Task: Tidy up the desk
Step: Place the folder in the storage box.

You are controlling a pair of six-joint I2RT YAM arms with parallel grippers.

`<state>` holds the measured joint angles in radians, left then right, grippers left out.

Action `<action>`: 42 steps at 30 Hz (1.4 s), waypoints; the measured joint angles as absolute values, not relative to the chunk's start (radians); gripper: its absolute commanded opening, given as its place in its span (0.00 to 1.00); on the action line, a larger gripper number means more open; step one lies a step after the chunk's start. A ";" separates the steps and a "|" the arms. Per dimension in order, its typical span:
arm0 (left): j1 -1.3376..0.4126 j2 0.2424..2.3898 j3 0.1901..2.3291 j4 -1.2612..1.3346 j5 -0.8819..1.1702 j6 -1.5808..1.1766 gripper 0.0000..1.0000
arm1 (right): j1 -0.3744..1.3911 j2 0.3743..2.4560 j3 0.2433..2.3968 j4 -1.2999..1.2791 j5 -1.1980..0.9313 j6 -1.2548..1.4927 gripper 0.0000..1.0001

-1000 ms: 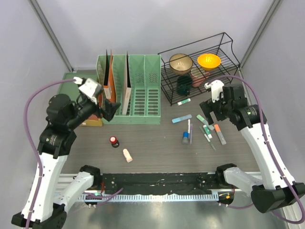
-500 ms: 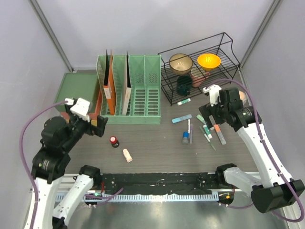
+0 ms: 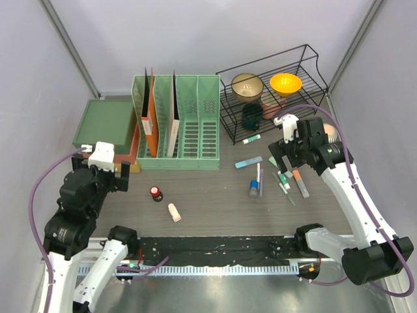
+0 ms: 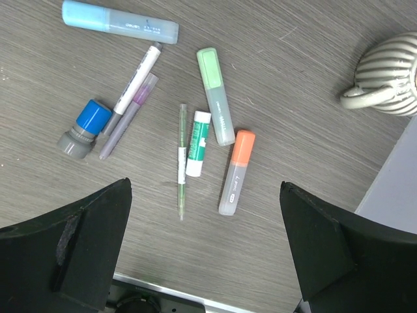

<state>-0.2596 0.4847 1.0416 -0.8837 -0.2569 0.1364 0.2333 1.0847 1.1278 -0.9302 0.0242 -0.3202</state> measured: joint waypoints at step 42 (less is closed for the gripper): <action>0.387 0.886 1.002 -0.677 0.194 0.186 0.98 | 0.231 1.104 1.028 -0.837 -0.125 -0.447 1.00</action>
